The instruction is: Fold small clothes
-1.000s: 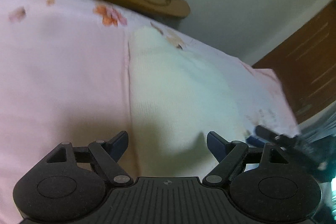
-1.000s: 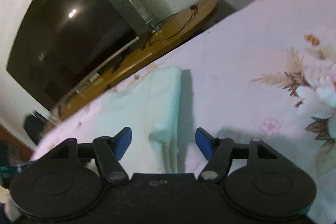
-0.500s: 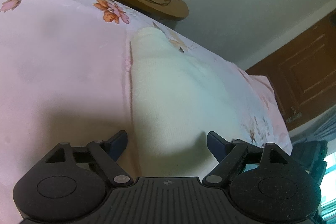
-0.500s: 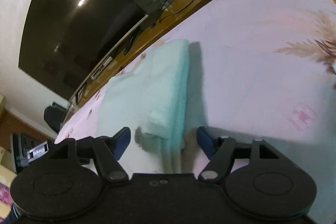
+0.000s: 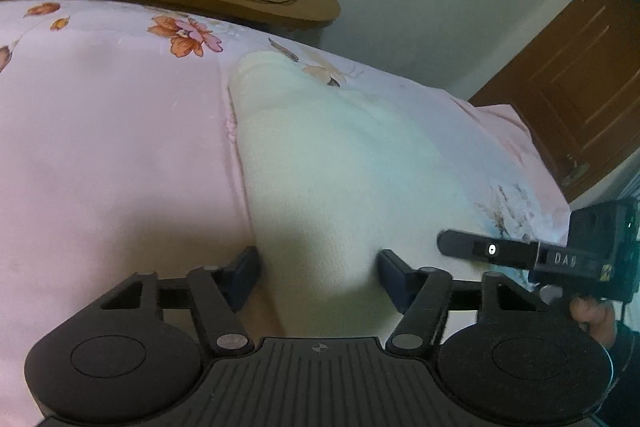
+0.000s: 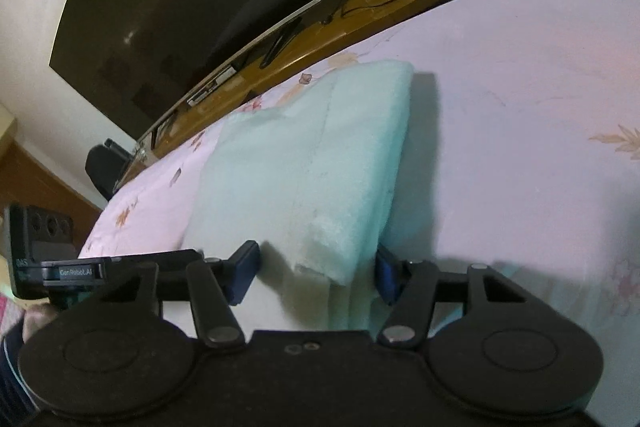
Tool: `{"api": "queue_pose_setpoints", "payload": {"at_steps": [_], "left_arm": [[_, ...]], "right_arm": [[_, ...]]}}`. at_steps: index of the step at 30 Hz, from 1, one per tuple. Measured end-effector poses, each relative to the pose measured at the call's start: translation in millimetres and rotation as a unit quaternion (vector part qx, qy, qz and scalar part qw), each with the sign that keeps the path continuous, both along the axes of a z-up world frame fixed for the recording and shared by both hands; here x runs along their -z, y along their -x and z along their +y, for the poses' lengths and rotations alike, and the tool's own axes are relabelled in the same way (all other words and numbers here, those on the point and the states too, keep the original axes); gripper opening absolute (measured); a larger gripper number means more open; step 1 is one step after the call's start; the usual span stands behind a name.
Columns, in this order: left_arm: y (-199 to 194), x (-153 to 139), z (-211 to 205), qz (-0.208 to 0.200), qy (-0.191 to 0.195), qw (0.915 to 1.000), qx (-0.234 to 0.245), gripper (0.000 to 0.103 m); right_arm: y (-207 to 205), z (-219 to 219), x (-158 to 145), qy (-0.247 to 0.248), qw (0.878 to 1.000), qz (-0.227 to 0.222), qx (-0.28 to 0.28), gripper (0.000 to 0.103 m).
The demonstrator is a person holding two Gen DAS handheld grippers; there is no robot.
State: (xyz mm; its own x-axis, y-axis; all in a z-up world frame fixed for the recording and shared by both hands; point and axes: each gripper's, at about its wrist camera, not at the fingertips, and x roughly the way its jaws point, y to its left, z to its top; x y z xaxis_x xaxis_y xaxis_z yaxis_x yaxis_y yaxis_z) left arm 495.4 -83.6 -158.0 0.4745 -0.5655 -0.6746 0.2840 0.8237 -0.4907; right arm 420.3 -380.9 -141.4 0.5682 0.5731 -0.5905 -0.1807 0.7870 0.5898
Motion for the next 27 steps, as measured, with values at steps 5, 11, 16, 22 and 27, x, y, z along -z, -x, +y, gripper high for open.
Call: {"api": "queue_pose_setpoints", "payload": {"at_steps": [5, 11, 16, 22, 27], "left_arm": [[1, -2, -10, -0.014, -0.019, 0.9997, -0.002, 0.063], [0, -5, -18, -0.021, -0.040, 0.9990, -0.002, 0.057], [9, -16, -23, -0.040, -0.050, 0.9980, -0.003, 0.041], [14, -37, -25, -0.052, -0.059, 0.9969, 0.005, 0.033], [24, -58, -20, -0.070, -0.056, 0.9959, 0.004, 0.033]], "right_arm": [[-5, 12, -1, 0.025, 1.000, -0.008, 0.010, 0.057], [-5, 23, -5, 0.066, 0.998, -0.013, 0.018, 0.051], [0, 30, -9, 0.074, 0.997, -0.025, 0.020, 0.034], [7, 41, -27, 0.101, 0.994, -0.050, 0.015, 0.031], [13, 45, -45, 0.103, 0.992, -0.066, 0.013, 0.031]]}}
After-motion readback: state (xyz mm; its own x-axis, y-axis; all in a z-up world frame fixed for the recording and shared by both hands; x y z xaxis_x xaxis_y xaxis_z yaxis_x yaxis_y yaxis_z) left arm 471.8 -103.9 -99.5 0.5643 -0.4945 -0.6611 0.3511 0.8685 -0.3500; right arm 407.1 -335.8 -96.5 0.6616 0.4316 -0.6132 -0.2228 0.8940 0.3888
